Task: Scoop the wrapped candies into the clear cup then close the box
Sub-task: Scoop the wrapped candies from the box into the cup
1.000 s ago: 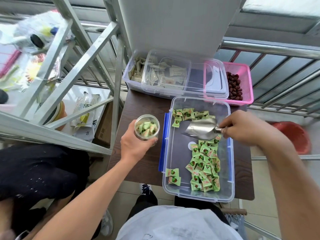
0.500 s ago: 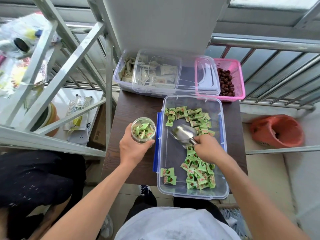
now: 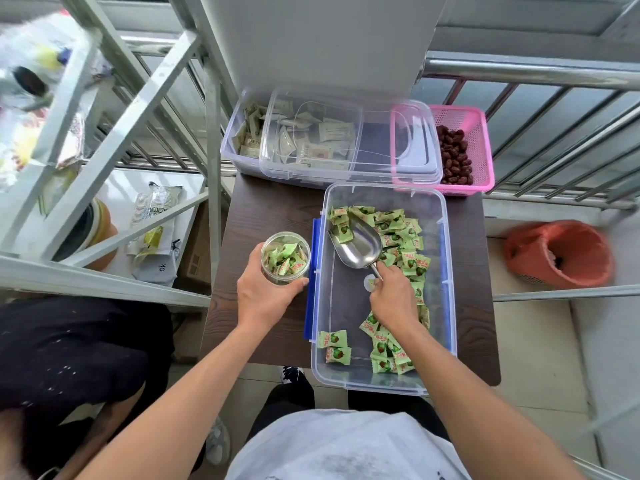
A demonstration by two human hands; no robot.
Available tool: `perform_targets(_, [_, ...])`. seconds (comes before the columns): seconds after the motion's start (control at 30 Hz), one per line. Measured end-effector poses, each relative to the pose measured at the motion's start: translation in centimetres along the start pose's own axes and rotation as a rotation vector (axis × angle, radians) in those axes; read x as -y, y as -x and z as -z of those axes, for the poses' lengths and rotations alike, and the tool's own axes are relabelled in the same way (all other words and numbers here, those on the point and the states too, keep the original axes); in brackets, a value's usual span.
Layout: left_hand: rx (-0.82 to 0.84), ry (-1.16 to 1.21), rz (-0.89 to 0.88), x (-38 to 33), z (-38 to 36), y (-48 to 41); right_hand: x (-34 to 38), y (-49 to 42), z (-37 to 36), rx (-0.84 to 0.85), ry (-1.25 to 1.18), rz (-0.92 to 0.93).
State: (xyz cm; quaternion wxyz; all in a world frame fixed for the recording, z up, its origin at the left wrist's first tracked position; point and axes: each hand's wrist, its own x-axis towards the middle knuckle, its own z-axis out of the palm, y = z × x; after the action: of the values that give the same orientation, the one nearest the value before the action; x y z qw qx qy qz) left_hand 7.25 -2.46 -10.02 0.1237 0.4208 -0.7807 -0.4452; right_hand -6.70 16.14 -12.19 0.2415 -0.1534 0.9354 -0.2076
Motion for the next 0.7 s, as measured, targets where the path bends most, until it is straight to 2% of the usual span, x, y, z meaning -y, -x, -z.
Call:
perform_targets(0.07, [0.004,-0.005,-0.002,0.0,0.1,0.0,-0.1,-0.3,0.2,0.037,-0.125,-0.049])
perform_targets(0.2, [0.015,-0.012,-0.002,0.0,0.2,-0.2,0.1,-2.0,0.6,0.220,-0.478,-0.224])
perform_targets(0.37, [0.012,-0.018,-0.009,0.3,0.1,-0.3,0.5,-2.5,0.9,0.076,-0.292,-0.132])
perform_targets(0.7, [0.016,-0.008,-0.018,0.1,0.3,-0.2,-2.0,-0.6,1.1,0.086,-0.479,-0.189])
